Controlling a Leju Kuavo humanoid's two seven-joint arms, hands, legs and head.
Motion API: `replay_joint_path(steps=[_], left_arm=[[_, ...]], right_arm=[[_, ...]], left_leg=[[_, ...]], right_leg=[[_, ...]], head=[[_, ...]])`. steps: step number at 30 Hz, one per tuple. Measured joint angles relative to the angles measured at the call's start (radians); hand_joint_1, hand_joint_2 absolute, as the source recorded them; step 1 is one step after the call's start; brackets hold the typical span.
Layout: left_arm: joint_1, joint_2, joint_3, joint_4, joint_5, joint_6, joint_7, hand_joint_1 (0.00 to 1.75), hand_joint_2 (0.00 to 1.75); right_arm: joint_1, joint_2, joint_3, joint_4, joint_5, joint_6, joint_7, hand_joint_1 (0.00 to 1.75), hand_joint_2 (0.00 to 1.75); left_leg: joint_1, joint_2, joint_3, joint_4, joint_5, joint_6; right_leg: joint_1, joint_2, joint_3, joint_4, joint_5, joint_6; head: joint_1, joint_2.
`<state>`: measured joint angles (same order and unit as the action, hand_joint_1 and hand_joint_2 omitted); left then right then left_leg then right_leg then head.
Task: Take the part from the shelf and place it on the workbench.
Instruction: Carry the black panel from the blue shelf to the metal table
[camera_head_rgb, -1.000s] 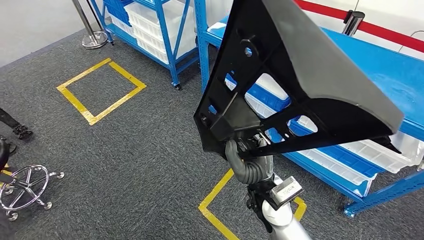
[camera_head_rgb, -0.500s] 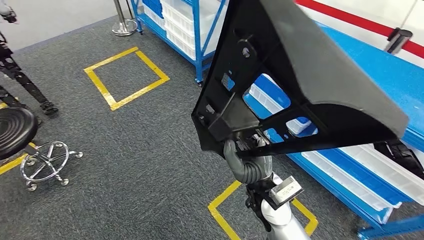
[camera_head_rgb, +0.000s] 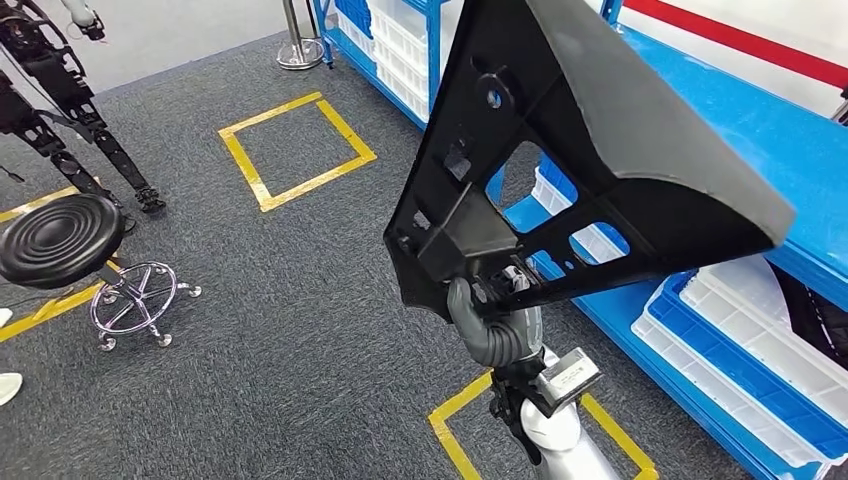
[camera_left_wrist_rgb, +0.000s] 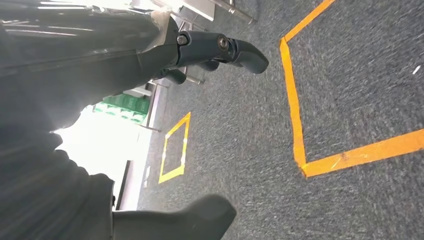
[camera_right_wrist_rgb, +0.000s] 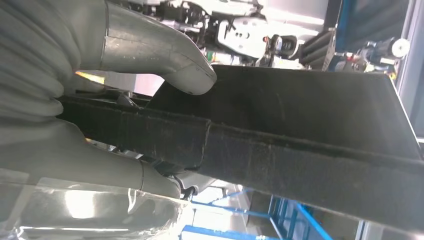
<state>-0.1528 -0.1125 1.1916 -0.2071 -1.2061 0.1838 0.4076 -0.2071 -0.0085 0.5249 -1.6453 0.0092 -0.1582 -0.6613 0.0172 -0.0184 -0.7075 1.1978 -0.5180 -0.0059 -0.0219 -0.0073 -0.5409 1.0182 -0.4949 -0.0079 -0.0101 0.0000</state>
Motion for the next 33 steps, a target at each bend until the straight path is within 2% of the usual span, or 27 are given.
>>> replay_joint_path(steps=[1,2,3,4,6,7,8,9,11,13,15,16,17,18,19,20,21,22,23,24,26,27,28,30,31,32,33], left_arm=[[-0.001,-0.001,0.0,0.0,-0.002,0.0,0.0,0.0,1.75],[-0.001,-0.002,0.0,0.0,-0.001,0.0,0.0,0.0,1.75],[-0.001,-0.003,0.0,0.0,0.0,0.0,0.0,0.0,1.75],[-0.001,-0.003,0.0,0.0,0.002,0.001,0.0,0.0,1.75],[-0.002,-0.003,0.0,0.0,0.005,0.002,0.0,0.0,1.75],[-0.002,-0.003,0.0,0.0,0.007,0.002,0.0,0.0,1.75],[-0.003,-0.003,0.0,0.0,0.008,0.002,0.0,0.0,1.75],[-0.003,-0.003,0.0,0.0,0.009,0.002,0.0,0.0,1.75],[-0.001,-0.002,0.0,0.0,0.011,0.002,0.0,0.0,1.75],[0.0,-0.002,0.0,0.0,0.012,0.001,0.0,0.0,1.75],[-0.001,-0.003,0.0,0.0,0.014,-0.002,0.0,0.0,1.75],[0.0,-0.003,0.0,0.0,0.014,-0.004,0.0,0.0,1.75],[0.0,-0.003,0.0,0.0,0.015,-0.004,0.0,0.0,1.75],[0.002,-0.003,0.0,0.0,0.016,-0.005,0.0,0.0,1.75],[0.003,-0.003,0.0,0.0,0.018,-0.006,0.0,0.0,1.75],[0.003,-0.003,0.0,0.0,0.02,-0.006,0.0,0.0,1.75],[0.004,-0.003,0.0,0.0,0.021,-0.007,0.0,0.0,1.75],[0.004,-0.003,0.001,0.0,0.022,-0.007,0.0,0.0,1.75],[0.004,-0.003,0.001,0.0,0.023,-0.008,0.0,0.0,1.75],[0.005,-0.003,0.001,-0.001,0.023,-0.008,0.0,0.0,1.75],[0.009,-0.003,0.001,-0.001,0.023,-0.009,0.0,0.0,1.75],[0.011,-0.003,0.001,-0.001,0.023,-0.01,0.0,0.0,1.75],[0.012,-0.003,0.001,-0.001,0.023,-0.01,0.0,0.0,1.75],[0.012,-0.002,0.001,-0.001,0.023,-0.01,0.0,0.0,1.75],[0.011,-0.002,0.001,-0.001,0.023,-0.01,0.0,0.0,1.75],[0.011,-0.003,0.001,-0.001,0.023,-0.01,0.0,0.0,1.75],[0.012,-0.003,0.001,-0.001,0.023,-0.01,0.0,0.0,1.75]], right_arm=[[0.0,0.0,0.0,0.0,0.0,0.002,0.004,1.75,1.75],[0.002,0.0,-0.001,0.0,0.001,0.004,0.008,1.75,1.75],[0.004,0.0,-0.001,0.0,0.002,0.006,0.012,1.75,1.75],[0.007,0.001,-0.002,0.0,0.004,0.008,0.014,1.75,1.75],[0.011,0.004,-0.004,-0.001,0.011,0.012,0.015,1.75,1.75],[0.012,0.006,-0.006,-0.003,0.016,0.014,0.016,1.75,1.75],[0.013,0.008,-0.008,-0.005,0.021,0.015,0.016,1.75,1.75],[0.015,0.01,-0.011,-0.007,0.025,0.015,0.016,1.75,1.75],[0.018,0.013,-0.016,-0.013,0.03,0.015,0.019,1.75,1.75],[0.021,0.015,-0.024,-0.019,0.032,0.015,0.02,1.75,1.75],[0.03,0.014,-0.034,-0.024,0.035,0.015,0.022,1.75,1.75],[0.036,0.013,-0.038,-0.025,0.037,0.015,0.024,1.75,1.75],[0.044,0.013,-0.042,-0.025,0.04,0.015,0.026,1.75,1.75],[0.05,0.013,-0.045,-0.025,0.043,0.015,0.027,1.75,1.75],[0.054,0.014,-0.047,-0.025,0.047,0.015,0.029,1.75,1.75],[0.057,0.015,-0.049,-0.026,0.051,0.015,0.029,1.75,1.75],[0.058,0.016,-0.051,-0.026,0.055,0.015,0.03,1.75,1.75],[0.06,0.018,-0.053,-0.028,0.059,0.015,0.03,1.75,1.75],[0.062,0.02,-0.055,-0.029,0.061,0.015,0.031,1.75,1.75],[0.064,0.022,-0.057,-0.031,0.063,0.015,0.031,1.75,1.75],[0.067,0.029,-0.059,-0.034,0.063,0.016,0.031,1.75,1.75],[0.067,0.033,-0.059,-0.035,0.063,0.016,0.032,1.75,1.75],[0.067,0.037,-0.06,-0.038,0.063,0.016,0.032,1.75,1.75],[0.068,0.044,-0.061,-0.041,0.064,0.018,0.033,1.75,1.75],[0.069,0.046,-0.062,-0.042,0.065,0.02,0.034,1.75,1.75],[0.07,0.048,-0.063,-0.042,0.066,0.022,0.035,1.75,1.75],[0.071,0.05,-0.065,-0.042,0.068,0.026,0.036,1.75,1.75]], left_leg=[[0.001,0.008,-0.032,0.065,-0.025,-0.003],[0.002,0.013,-0.052,0.106,-0.036,-0.004],[0.003,0.015,-0.052,0.106,-0.026,-0.003],[0.003,0.019,-0.031,0.066,-0.001,-0.002],[-0.002,0.055,0.045,-0.074,0.056,0.006],[-0.006,0.072,0.074,-0.128,0.071,0.011],[-0.011,0.084,0.089,-0.159,0.076,0.016],[-0.016,0.083,0.09,-0.166,0.072,0.02],[-0.016,0.062,0.092,-0.175,0.077,0.031],[-0.01,0.044,0.099,-0.185,0.084,0.044],[-0.007,0.022,0.102,-0.189,0.087,0.052],[-0.007,0.01,0.101,-0.189,0.087,0.054],[-0.007,-0.004,0.101,-0.188,0.087,0.055],[-0.007,-0.017,0.101,-0.188,0.086,0.055],[-0.007,-0.031,0.102,-0.187,0.086,0.054],[-0.007,-0.044,0.104,-0.187,0.086,0.053],[-0.007,-0.057,0.104,-0.186,0.085,0.05],[-0.009,-0.069,0.104,-0.183,0.084,0.045],[-0.01,-0.078,0.102,-0.182,0.083,0.039],[-0.01,-0.086,0.099,-0.181,0.084,0.033],[-0.005,-0.095,0.095,-0.179,0.084,0.022],[-0.003,-0.083,0.09,-0.17,0.077,0.017],[-0.003,-0.062,0.078,-0.143,0.061,0.013],[-0.003,-0.011,0.027,-0.034,0.003,0.005],[-0.001,0.003,-0.008,0.034,-0.026,0.001],[0.0,0.009,-0.035,0.085,-0.043,-0.001],[0.002,0.013,-0.047,0.104,-0.041,-0.002]], right_leg=[[0.003,-0.01,0.0,0.0,-0.001,-0.002],[0.005,-0.02,0.0,0.0,-0.002,-0.003],[0.007,-0.031,0.0,0.0,-0.003,-0.004],[0.007,-0.04,0.001,0.0,-0.004,-0.005],[0.012,-0.056,0.005,0.0,-0.008,-0.004],[0.015,-0.062,0.005,0.0,-0.01,-0.001],[0.019,-0.069,0.006,0.0,-0.012,0.002],[0.021,-0.076,0.007,-0.002,-0.014,0.006],[0.022,-0.085,0.009,-0.003,-0.018,0.015],[0.021,-0.055,-0.003,0.034,-0.042,0.018],[0.018,-0.014,-0.056,0.149,-0.095,0.01],[0.017,-0.005,-0.091,0.217,-0.12,0.008],[0.016,-0.002,-0.118,0.265,-0.134,0.01],[0.015,0.0,-0.128,0.279,-0.133,0.016],[0.013,0.003,-0.119,0.252,-0.114,0.025],[0.009,0.011,-0.093,0.19,-0.083,0.034],[0.004,0.03,-0.062,0.118,-0.052,0.042],[0.0,0.047,-0.035,0.057,-0.026,0.043],[-0.001,0.06,-0.018,0.018,-0.01,0.041],[0.0,0.065,-0.011,0.004,-0.004,0.035],[0.002,0.05,-0.007,0.002,0.0,0.021],[0.001,0.043,-0.005,0.001,0.002,0.014],[-0.001,0.035,-0.003,-0.001,0.002,0.007],[0.001,0.016,0.0,-0.003,0.0,-0.005],[0.004,0.005,0.001,-0.003,-0.002,-0.009],[0.006,-0.005,0.001,-0.003,-0.003,-0.011],[0.008,-0.016,0.002,-0.003,-0.005,-0.012]], head=[[0.0,0.0],[0.0,0.0],[0.0,0.0],[0.0,0.0],[0.0,0.0],[0.001,0.0],[0.001,0.0],[0.002,0.0],[0.002,0.0],[0.004,0.0],[0.008,0.0],[0.01,0.0],[0.01,0.0],[0.011,0.0],[0.011,0.0],[0.011,0.0],[0.012,0.0],[0.013,0.0],[0.013,0.0],[0.013,0.0],[0.012,0.0],[0.012,0.0],[0.01,0.0],[0.004,0.0],[0.003,0.0],[0.003,0.0],[0.003,0.0]])
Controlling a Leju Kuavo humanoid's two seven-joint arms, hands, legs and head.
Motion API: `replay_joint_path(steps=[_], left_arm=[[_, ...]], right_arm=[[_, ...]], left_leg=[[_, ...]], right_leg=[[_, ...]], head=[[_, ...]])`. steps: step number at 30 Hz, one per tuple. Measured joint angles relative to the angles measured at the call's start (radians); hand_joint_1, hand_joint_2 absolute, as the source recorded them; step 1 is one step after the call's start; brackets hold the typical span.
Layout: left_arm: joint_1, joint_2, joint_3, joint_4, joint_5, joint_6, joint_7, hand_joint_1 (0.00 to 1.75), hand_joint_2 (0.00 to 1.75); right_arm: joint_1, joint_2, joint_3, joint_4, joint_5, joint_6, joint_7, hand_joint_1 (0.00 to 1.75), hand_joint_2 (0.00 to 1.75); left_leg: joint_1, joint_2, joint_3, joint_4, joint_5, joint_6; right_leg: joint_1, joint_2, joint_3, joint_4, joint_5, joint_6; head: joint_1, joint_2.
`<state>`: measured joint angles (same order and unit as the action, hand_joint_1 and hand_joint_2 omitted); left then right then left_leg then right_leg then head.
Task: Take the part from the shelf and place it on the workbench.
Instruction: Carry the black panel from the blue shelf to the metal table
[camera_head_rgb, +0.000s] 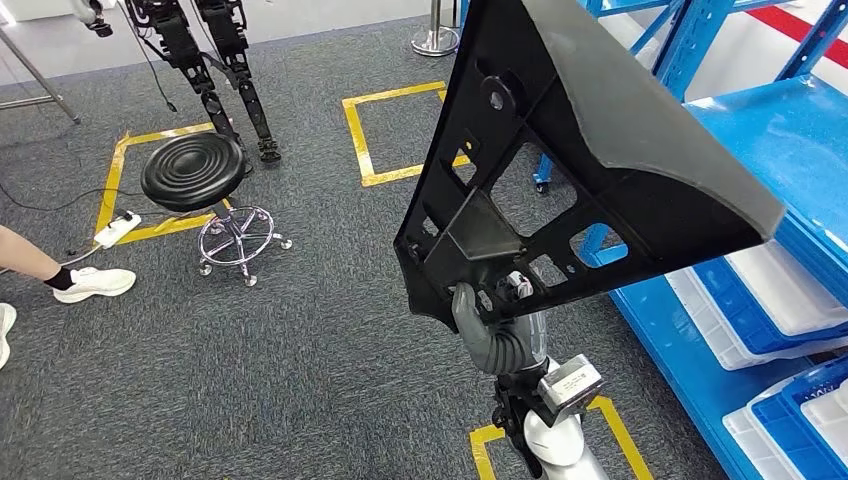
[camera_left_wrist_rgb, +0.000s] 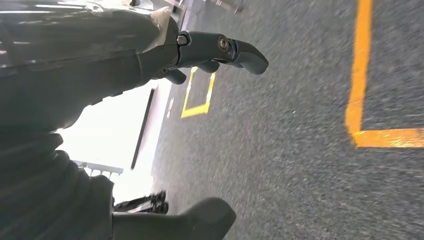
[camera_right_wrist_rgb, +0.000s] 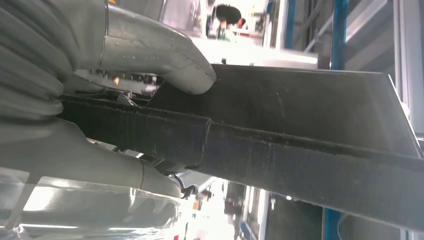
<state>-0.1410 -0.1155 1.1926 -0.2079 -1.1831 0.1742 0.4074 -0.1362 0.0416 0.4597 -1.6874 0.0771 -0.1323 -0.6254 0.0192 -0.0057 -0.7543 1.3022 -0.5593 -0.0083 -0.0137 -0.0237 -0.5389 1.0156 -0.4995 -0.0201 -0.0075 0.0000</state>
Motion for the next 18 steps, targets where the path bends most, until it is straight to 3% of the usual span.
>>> replay_joint_path(steps=[1,4,6,8,10,11,13,15,16,18], left_arm=[[0.0,0.0,0.0,0.0,0.0,0.001,0.0,0.0,1.75],[-0.001,0.001,0.0,0.0,-0.004,0.003,0.0,0.0,1.75],[-0.002,0.001,0.0,0.0,-0.008,0.004,0.0,0.0,1.75],[-0.002,0.002,0.0,0.0,-0.01,0.004,0.0,0.0,1.75],[-0.002,0.004,0.0,0.0,-0.01,0.005,0.0,0.0,1.75],[-0.002,0.004,0.0,0.0,-0.011,0.005,0.0,0.0,1.75],[-0.003,0.004,0.0,0.0,-0.011,0.005,0.0,0.0,1.75],[-0.003,0.005,0.0,0.0,-0.011,0.005,0.0,0.0,1.75],[-0.003,0.005,0.0,0.0,-0.011,0.005,0.0,0.0,1.75],[-0.002,0.005,0.0,0.0,-0.011,0.005,0.0,0.0,1.75]], right_arm=[[0.0,0.003,-0.002,0.0,0.002,0.003,0.001,1.75,1.75],[0.0,0.012,-0.009,-0.002,0.005,0.007,0.001,1.75,1.75],[-0.001,0.016,-0.012,-0.005,0.007,0.008,0.002,1.75,1.75],[-0.001,0.02,-0.014,-0.008,0.008,0.008,0.002,1.75,1.75],[-0.001,0.023,-0.017,-0.012,0.009,0.008,0.003,1.75,1.75],[-0.001,0.023,-0.018,-0.013,0.009,0.008,0.003,1.75,1.75],[0.002,0.022,-0.023,-0.015,0.009,0.008,0.004,1.75,1.75],[0.007,0.02,-0.026,-0.015,0.01,0.008,0.005,1.75,1.75],[0.009,0.019,-0.026,-0.015,0.01,0.008,0.005,1.75,1.75],[0.01,0.018,-0.027,-0.015,0.01,0.009,0.005,1.75,1.75]], left_leg=[[0.001,0.004,0.008,-0.02,0.02,0.001],[-0.004,0.045,0.108,-0.209,0.104,0.01],[-0.013,0.062,0.137,-0.267,0.113,0.019],[-0.019,0.044,0.138,-0.272,0.114,0.03],[-0.015,0.026,0.145,-0.283,0.119,0.043],[-0.012,0.018,0.149,-0.288,0.122,0.05],[-0.01,0.0,0.151,-0.29,0.123,0.057],[-0.01,-0.024,0.151,-0.29,0.122,0.057],[-0.01,-0.037,0.151,-0.289,0.122,0.057],[-0.01,-0.063,0.155,-0.288,0.12,0.054]], right_leg=[[0.001,-0.011,0.002,0.0,-0.002,-0.001],[0.007,-0.038,0.01,0.0,-0.011,0.004],[0.014,-0.052,0.014,0.0,-0.017,0.013],[0.016,-0.067,0.016,-0.003,-0.021,0.022],[0.015,-0.053,0.009,0.02,-0.037,0.027],[0.015,-0.035,-0.005,0.053,-0.055,0.026],[0.012,0.005,-0.07,0.184,-0.109,0.018],[0.009,0.016,-0.134,0.292,-0.138,0.021],[0.008,0.018,-0.141,0.293,-0.128,0.028],[0.0,0.035,-0.1,0.186,-0.067,0.048]], head=[[0.0,0.0],[0.0,0.0],[0.002,0.0],[0.002,0.0],[0.003,0.0],[0.005,0.0],[0.009,0.0],[0.011,0.0],[0.011,0.0],[0.012,0.0]])
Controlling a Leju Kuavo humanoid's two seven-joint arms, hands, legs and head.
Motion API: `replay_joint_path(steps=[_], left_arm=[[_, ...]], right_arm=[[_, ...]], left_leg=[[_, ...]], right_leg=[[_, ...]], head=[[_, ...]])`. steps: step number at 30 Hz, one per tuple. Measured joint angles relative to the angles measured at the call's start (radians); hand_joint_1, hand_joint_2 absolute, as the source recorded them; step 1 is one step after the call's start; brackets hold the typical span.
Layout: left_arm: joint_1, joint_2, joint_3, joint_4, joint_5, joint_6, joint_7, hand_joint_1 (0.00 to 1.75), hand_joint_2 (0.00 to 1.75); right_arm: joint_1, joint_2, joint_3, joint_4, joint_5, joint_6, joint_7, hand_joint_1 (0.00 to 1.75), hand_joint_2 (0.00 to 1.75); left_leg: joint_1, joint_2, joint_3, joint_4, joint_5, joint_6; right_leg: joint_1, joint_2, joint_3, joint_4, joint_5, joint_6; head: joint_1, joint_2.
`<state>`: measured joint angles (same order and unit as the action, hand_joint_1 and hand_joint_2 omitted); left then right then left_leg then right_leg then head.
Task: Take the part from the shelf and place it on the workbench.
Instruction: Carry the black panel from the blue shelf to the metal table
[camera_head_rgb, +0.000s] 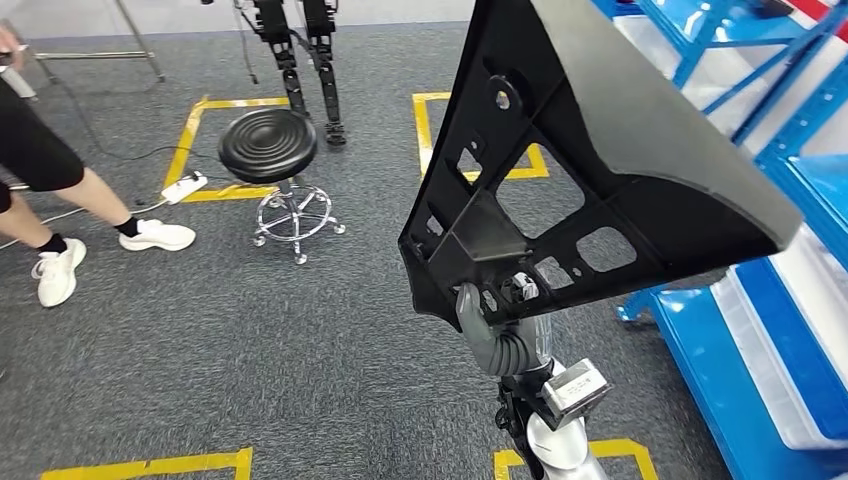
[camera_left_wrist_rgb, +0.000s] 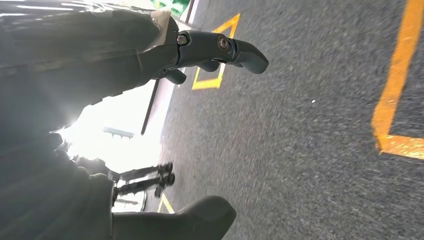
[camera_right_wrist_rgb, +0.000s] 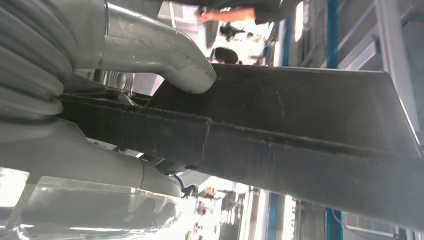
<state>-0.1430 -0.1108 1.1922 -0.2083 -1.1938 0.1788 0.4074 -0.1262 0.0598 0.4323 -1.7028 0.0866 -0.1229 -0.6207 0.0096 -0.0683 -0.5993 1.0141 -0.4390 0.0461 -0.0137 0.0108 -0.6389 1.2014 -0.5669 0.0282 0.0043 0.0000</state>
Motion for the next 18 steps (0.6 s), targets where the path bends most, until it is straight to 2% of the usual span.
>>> replay_joint_path(steps=[1,2,3,4,6,8,10,11,12,13,14,15,16,17,18], left_arm=[[0.0,0.0,0.0,0.0,0.0,0.0,0.0,0.0,1.75],[0.0,0.0,0.0,0.0,0.0,0.0,0.0,0.0,1.75],[0.0,0.0,0.0,0.0,0.0,0.0,0.0,0.0,1.75],[0.001,-0.001,0.0,0.0,0.0,0.0,0.0,0.0,1.75],[0.004,-0.001,0.0,0.0,-0.001,0.0,0.0,0.0,1.75],[0.005,-0.001,0.0,0.0,-0.004,0.002,0.0,0.0,1.75],[0.004,-0.002,0.0,0.0,-0.008,0.004,0.0,0.0,1.75],[0.004,-0.002,-0.001,0.0,-0.011,0.007,0.0,0.0,1.75],[0.004,-0.003,-0.001,0.0,-0.014,0.011,0.0,0.0,1.75],[0.004,-0.003,-0.001,0.0,-0.016,0.016,0.0,0.0,1.75],[0.005,-0.004,-0.002,0.0,-0.019,0.022,0.0,0.0,1.75],[0.005,-0.003,-0.002,0.0,-0.019,0.027,0.0,0.0,1.75],[0.004,-0.003,-0.002,0.0,-0.02,0.032,0.0,0.0,1.75],[0.003,-0.002,-0.002,0.0,-0.02,0.034,0.0,0.0,1.75],[0.002,-0.001,-0.002,0.0,-0.019,0.036,0.0,0.0,1.75]], right_arm=[[0.0,0.0,-0.001,0.0,0.0,0.002,0.0,1.75,1.75],[0.001,0.0,-0.002,0.0,0.0,0.004,0.0,1.75,1.75],[0.001,0.0,-0.003,0.0,0.0,0.007,0.0,1.75,1.75],[0.001,0.0,-0.004,0.0,0.0,0.011,0.0,1.75,1.75],[0.0,0.002,-0.005,-0.001,0.0,0.014,0.0,1.75,1.75],[-0.002,0.005,-0.007,-0.001,-0.001,0.015,0.0,1.75,1.75],[-0.003,0.008,-0.008,-0.002,-0.002,0.015,0.0,1.75,1.75],[-0.003,0.008,-0.009,-0.002,-0.002,0.014,0.0,1.75,1.75],[-0.002,0.008,-0.009,-0.002,-0.002,0.014,0.0,1.75,1.75],[0.0,0.008,-0.01,-0.002,-0.002,0.013,0.0,1.75,1.75],[0.002,0.008,-0.01,-0.002,-0.002,0.012,0.0,1.75,1.75],[0.003,0.008,-0.01,-0.003,-0.002,0.011,0.0,1.75,1.75],[0.004,0.008,-0.01,-0.005,-0.002,0.011,0.0,1.75,1.75],[0.006,0.008,-0.011,-0.007,-0.002,0.011,0.0,1.75,1.75],[0.007,0.008,-0.011,-0.01,-0.001,0.011,0.0,1.75,1.75]], left_leg=[[-0.002,-0.012,0.001,0.002,-0.001,-0.004],[-0.003,-0.024,0.001,0.003,-0.003,-0.009],[-0.004,-0.033,-0.001,0.005,-0.004,-0.015],[-0.003,-0.041,-0.003,0.005,-0.004,-0.022],[0.004,-0.05,-0.008,0.007,-0.004,-0.033],[0.007,-0.014,-0.025,0.044,-0.028,-0.042],[0.007,0.039,-0.079,0.154,-0.085,-0.049],[0.008,0.052,-0.114,0.221,-0.113,-0.051],[0.01,0.058,-0.142,0.272,-0.128,-0.053],[0.011,0.062,-0.153,0.29,-0.124,-0.054],[0.012,0.067,-0.144,0.267,-0.102,-0.054],[0.012,0.076,-0.115,0.208,-0.069,-0.052],[0.011,0.096,-0.077,0.135,-0.039,-0.049],[0.008,0.113,-0.045,0.074,-0.018,-0.045],[0.004,0.125,-0.025,0.035,-0.009,-0.04]], right_leg=[[-0.005,0.02,0.03,-0.073,0.033,0.007],[-0.009,0.035,0.055,-0.13,0.057,0.008],[-0.01,0.046,0.07,-0.162,0.071,0.003],[-0.009,0.047,0.076,-0.174,0.076,-0.005],[-0.007,0.031,0.08,-0.177,0.082,-0.021],[-0.009,0.013,0.084,-0.181,0.084,-0.035],[-0.006,-0.006,0.085,-0.182,0.083,-0.045],[-0.003,-0.017,0.085,-0.182,0.082,-0.048],[0.0,-0.028,0.085,-0.182,0.081,-0.05],[0.002,-0.039,0.085,-0.182,0.08,-0.051],[0.003,-0.049,0.086,-0.182,0.078,-0.052],[0.004,-0.059,0.088,-0.182,0.077,-0.052],[0.006,-0.067,0.09,-0.182,0.075,-0.051],[0.01,-0.075,0.092,-0.182,0.072,-0.048],[0.013,-0.081,0.093,-0.181,0.069,-0.043]], head=[[0.001,0.0],[0.0,0.0],[-0.001,0.0],[-0.001,0.0],[-0.002,0.0],[-0.005,0.0],[-0.009,0.0],[-0.011,0.0],[-0.01,0.0],[-0.011,0.0],[-0.011,0.0],[-0.011,0.0],[-0.011,0.0],[-0.011,0.0],[-0.01,0.0]])
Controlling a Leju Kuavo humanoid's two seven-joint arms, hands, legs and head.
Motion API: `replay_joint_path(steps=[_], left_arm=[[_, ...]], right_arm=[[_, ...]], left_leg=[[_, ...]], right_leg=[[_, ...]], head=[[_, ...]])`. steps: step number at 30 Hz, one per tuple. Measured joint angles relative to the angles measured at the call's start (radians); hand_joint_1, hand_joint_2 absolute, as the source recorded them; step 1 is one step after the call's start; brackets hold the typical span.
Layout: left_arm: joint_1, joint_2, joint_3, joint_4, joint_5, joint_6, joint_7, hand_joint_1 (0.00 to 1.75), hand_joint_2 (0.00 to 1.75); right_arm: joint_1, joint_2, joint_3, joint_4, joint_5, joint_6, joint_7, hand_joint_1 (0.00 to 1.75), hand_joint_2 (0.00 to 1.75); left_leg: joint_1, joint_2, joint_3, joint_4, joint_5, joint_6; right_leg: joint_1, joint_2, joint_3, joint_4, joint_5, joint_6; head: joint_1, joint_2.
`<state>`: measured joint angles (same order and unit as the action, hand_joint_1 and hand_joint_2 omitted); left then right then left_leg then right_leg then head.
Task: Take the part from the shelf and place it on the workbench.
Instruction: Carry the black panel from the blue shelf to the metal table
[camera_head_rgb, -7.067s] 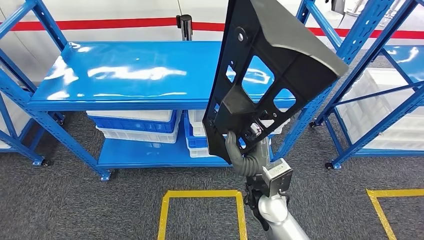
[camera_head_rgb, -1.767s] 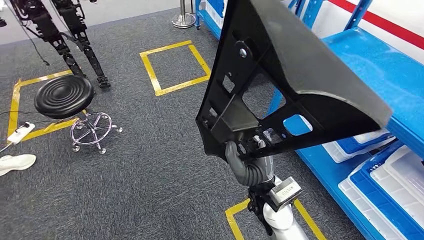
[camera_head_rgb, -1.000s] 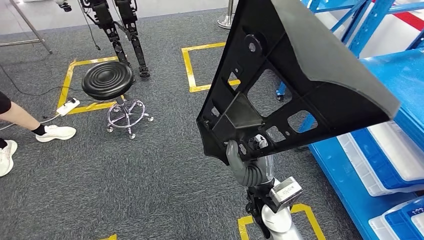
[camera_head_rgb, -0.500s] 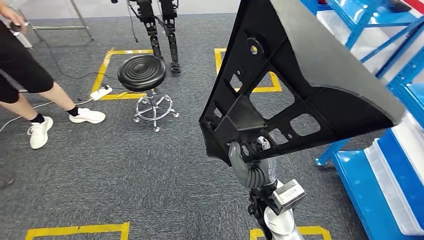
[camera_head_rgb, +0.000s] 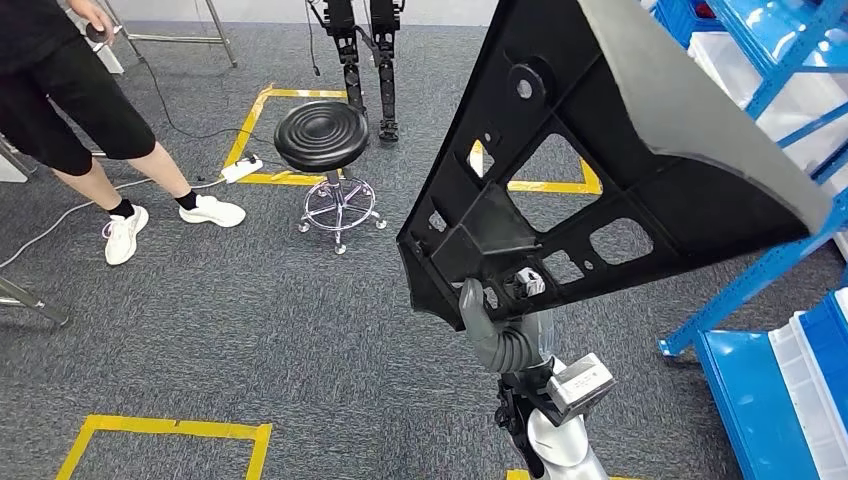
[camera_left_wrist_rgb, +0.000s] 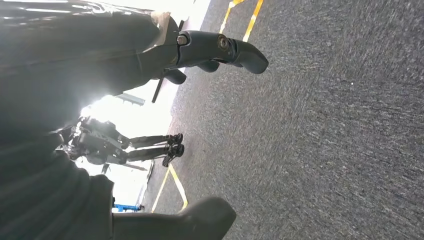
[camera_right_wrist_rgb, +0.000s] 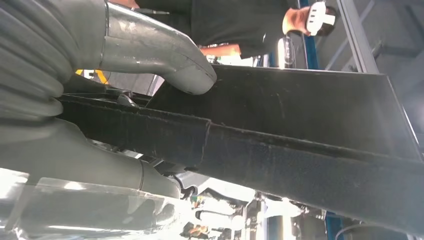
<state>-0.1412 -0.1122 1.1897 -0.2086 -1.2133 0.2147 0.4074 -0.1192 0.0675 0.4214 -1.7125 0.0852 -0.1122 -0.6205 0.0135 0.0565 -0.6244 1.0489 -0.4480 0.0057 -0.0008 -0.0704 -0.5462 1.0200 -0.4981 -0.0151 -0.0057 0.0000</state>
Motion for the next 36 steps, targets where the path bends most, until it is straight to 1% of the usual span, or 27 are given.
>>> replay_joint_path(steps=[1,3,5,6,8,9,10,11,12,14,15,16,18,19,21,22,23,24,25,26,27,29,30,31,32,34,36], left_arm=[[-0.001,0.001,-0.001,0.0,0.0,0.001,0.0,0.0,1.75],[-0.001,0.003,-0.002,0.0,0.0,0.004,0.0,0.0,1.75],[-0.001,0.004,-0.002,-0.001,0.0,0.007,0.0,0.0,1.75],[-0.001,0.004,-0.002,-0.001,0.0,0.009,0.0,0.0,1.75],[-0.002,0.004,-0.003,-0.001,-0.003,0.015,0.0,0.0,1.75],[-0.001,0.004,-0.004,0.0,-0.005,0.018,0.0,0.0,1.75],[-0.001,0.003,-0.004,0.0,-0.007,0.02,0.0,0.0,1.75],[0.0,0.002,-0.005,0.0,-0.009,0.02,0.0,0.0,1.75],[0.001,0.001,-0.006,0.0,-0.01,0.021,0.0,0.0,1.75],[0.002,-0.002,-0.009,0.0,-0.014,0.02,0.0,0.0,1.75],[0.002,-0.003,-0.011,0.0,-0.016,0.019,0.0,0.0,1.75],[0.002,-0.003,-0.012,0.0,-0.018,0.019,0.0,0.0,1.75],[0.003,-0.004,-0.013,0.0,-0.019,0.019,0.0,0.0,1.75],[0.004,-0.004,-0.013,0.0,-0.019,0.019,0.0,0.0,1.75],[0.005,-0.004,-0.013,0.0,-0.019,0.02,0.0,0.0,1.75],[0.004,-0.004,-0.013,0.0,-0.019,0.02,0.0,0.0,1.75],[0.004,-0.004,-0.013,0.0,-0.019,0.02,0.0,0.0,1.75],[0.004,-0.003,-0.013,0.0,-0.019,0.02,0.0,0.0,1.75],[0.004,-0.004,-0.013,0.0,-0.018,0.019,0.0,0.0,1.75],[0.004,-0.004,-0.013,0.0,-0.016,0.019,0.0,0.0,1.75],[0.005,-0.004,-0.013,0.0,-0.015,0.019,0.0,0.0,1.75],[0.004,-0.003,-0.012,0.0,-0.013,0.019,0.0,0.0,1.75],[0.003,-0.004,-0.012,0.0,-0.012,0.019,0.0,0.0,1.75],[0.002,-0.004,-0.012,0.0,-0.012,0.019,0.0,0.0,1.75],[0.001,-0.003,-0.012,0.0,-0.012,0.02,0.0,0.0,1.75],[0.002,-0.002,-0.012,0.0,-0.012,0.021,0.0,0.0,1.75],[0.001,-0.001,-0.013,0.0,-0.012,0.022,0.0,0.0,1.75]], right_arm=[[0.001,0.0,0.0,-0.002,0.0,0.0,0.0,1.75,1.75],[0.003,0.0,0.0,-0.003,0.001,0.0,0.0,1.75,1.75],[0.004,0.001,-0.002,-0.006,0.001,0.0,0.0,1.75,1.75],[0.004,0.0,-0.003,-0.007,0.0,0.0,0.0,1.75,1.75],[0.007,-0.003,-0.005,-0.008,0.0,0.0,0.0,1.75,1.75],[0.009,-0.005,-0.006,-0.007,0.0,0.0,0.0,1.75,1.75],[0.011,-0.006,-0.006,-0.007,0.0,0.0,0.001,1.75,1.75],[0.011,-0.007,-0.006,-0.007,0.0,0.0,0.001,1.75,1.75],[0.011,-0.008,-0.006,-0.007,0.0,0.0,0.001,1.75,1.75],[0.01,-0.009,-0.006,-0.007,0.0,0.0,0.001,1.75,1.75],[0.011,-0.011,-0.007,-0.008,0.0,0.0,0.001,1.75,1.75],[0.011,-0.012,-0.007,-0.008,0.0,-0.001,0.001,1.75,1.75],[0.012,-0.013,-0.007,-0.008,0.0,-0.002,0.001,1.75,1.75],[0.011,-0.013,-0.007,-0.008,0.0,-0.003,0.001,1.75,1.75],[0.011,-0.012,-0.009,-0.01,0.001,-0.009,0.0,1.75,1.75],[0.012,-0.012,-0.01,-0.01,0.003,-0.012,0.0,1.75,1.75],[0.014,-0.012,-0.01,-0.011,0.005,-0.015,0.0,1.75,1.75],[0.016,-0.013,-0.011,-0.011,0.006,-0.017,-0.001,1.75,1.75],[0.018,-0.013,-0.011,-0.011,0.007,-0.018,-0.001,1.75,1.75],[0.019,-0.012,-0.012,-0.011,0.007,-0.018,-0.001,1.75,1.75],[0.02,-0.012,-0.012,-0.011,0.008,-0.018,-0.001,1.75,1.75],[0.019,-0.011,-0.012,-0.011,0.008,-0.018,-0.001,1.75,1.75],[0.019,-0.01,-0.012,-0.011,0.008,-0.018,-0.001,1.75,1.75],[0.018,-0.009,-0.012,-0.011,0.007,-0.018,-0.001,1.75,1.75],[0.018,-0.008,-0.012,-0.011,0.007,-0.018,-0.002,1.75,1.75],[0.015,-0.005,-0.012,-0.011,0.005,-0.018,-0.003,1.75,1.75],[0.012,-0.003,-0.013,-0.011,0.002,-0.018,-0.005,1.75,1.75]], left_leg=[[-0.005,0.005,0.007,-0.016,0.0,0.004],[-0.008,-0.016,0.007,-0.021,0.003,0.016],[-0.005,-0.034,0.016,-0.033,0.01,0.029],[-0.002,-0.043,0.021,-0.037,0.013,0.035],[-0.002,-0.063,0.022,-0.038,0.013,0.041],[-0.003,-0.075,0.021,-0.038,0.013,0.042],[-0.003,-0.087,0.02,-0.037,0.013,0.041],[-0.003,-0.101,0.021,-0.037,0.013,0.041],[-0.003,-0.114,0.023,-0.037,0.013,0.04],[-0.005,-0.139,0.023,-0.033,0.012,0.033],[-0.006,-0.15,0.021,-0.032,0.011,0.027],[-0.007,-0.159,0.018,-0.031,0.011,0.02],[-0.002,-0.176,0.012,-0.032,0.013,0.007],[0.001,-0.17,0.008,-0.026,0.009,0.001],[0.003,-0.126,-0.018,0.028,-0.023,-0.008],[0.002,-0.097,-0.045,0.083,-0.052,-0.011],[0.003,-0.079,-0.078,0.148,-0.081,-0.015],[0.005,-0.07,-0.109,0.206,-0.102,-0.017],[0.006,-0.065,-0.129,0.239,-0.107,-0.019],[0.007,-0.061,-0.129,0.236,-0.094,-0.019],[0.007,-0.055,-0.109,0.194,-0.067,-0.017],[0.002,-0.024,-0.039,0.064,-0.011,-0.009],[-0.003,-0.01,-0.012,0.016,0.003,-0.002],[-0.008,-0.002,0.001,-0.01,0.007,0.003],[-0.012,-0.003,0.003,-0.016,0.003,0.008],[-0.012,-0.021,0.007,-0.025,0.006,0.019],[-0.006,-0.039,0.018,-0.036,0.011,0.03]], right_leg=[[0.002,-0.007,0.001,0.0,-0.002,0.005],[0.003,-0.02,0.005,-0.002,-0.006,0.015],[0.001,-0.002,-0.003,0.027,-0.025,0.02],[-0.001,0.018,-0.022,0.072,-0.047,0.019],[-0.004,0.053,-0.086,0.204,-0.102,0.011],[-0.005,0.059,-0.117,0.26,-0.119,0.011],[-0.006,0.061,-0.134,0.285,-0.12,0.015],[-0.007,0.063,-0.131,0.27,-0.104,0.022],[-0.01,0.07,-0.11,0.218,-0.076,0.03],[-0.018,0.114,-0.051,0.08,-0.017,0.043],[-0.021,0.133,-0.03,0.034,0.0,0.042],[-0.021,0.147,-0.02,0.011,0.008,0.037],[-0.019,0.133,-0.015,0.005,0.013,0.022],[-0.019,0.125,-0.013,0.003,0.015,0.016],[-0.021,0.104,-0.008,0.0,0.017,0.003],[-0.018,0.093,-0.007,-0.001,0.015,-0.001],[-0.015,0.081,-0.007,-0.001,0.013,-0.005],[-0.012,0.069,-0.006,0.0,0.012,-0.007],[-0.009,0.056,-0.006,0.0,0.01,-0.009],[-0.007,0.045,-0.005,0.0,0.008,-0.011],[-0.006,0.035,-0.004,0.0,0.006,-0.012],[-0.001,0.017,0.002,0.0,0.001,-0.009],[0.002,0.01,0.004,0.0,-0.003,-0.005],[0.005,0.004,0.006,0.0,-0.006,-0.001],[0.006,-0.003,0.007,-0.001,-0.008,0.004],[0.006,-0.012,0.011,0.0,-0.014,0.013],[0.004,0.015,-0.005,0.044,-0.037,0.018]], head=[[0.001,0.0],[0.002,0.0],[0.004,0.0],[0.006,0.0],[0.009,0.0],[0.011,0.0],[0.011,0.0],[0.011,0.0],[0.012,0.0],[0.014,0.0],[0.014,0.0],[0.014,0.0],[0.014,0.0],[0.013,0.0],[0.008,0.0],[0.006,0.0],[0.003,0.0],[0.003,0.0],[0.003,0.0],[0.003,0.0],[0.003,0.0],[0.003,0.0],[0.004,0.0],[0.004,0.0],[0.004,0.0],[0.003,0.0],[0.006,0.0]])
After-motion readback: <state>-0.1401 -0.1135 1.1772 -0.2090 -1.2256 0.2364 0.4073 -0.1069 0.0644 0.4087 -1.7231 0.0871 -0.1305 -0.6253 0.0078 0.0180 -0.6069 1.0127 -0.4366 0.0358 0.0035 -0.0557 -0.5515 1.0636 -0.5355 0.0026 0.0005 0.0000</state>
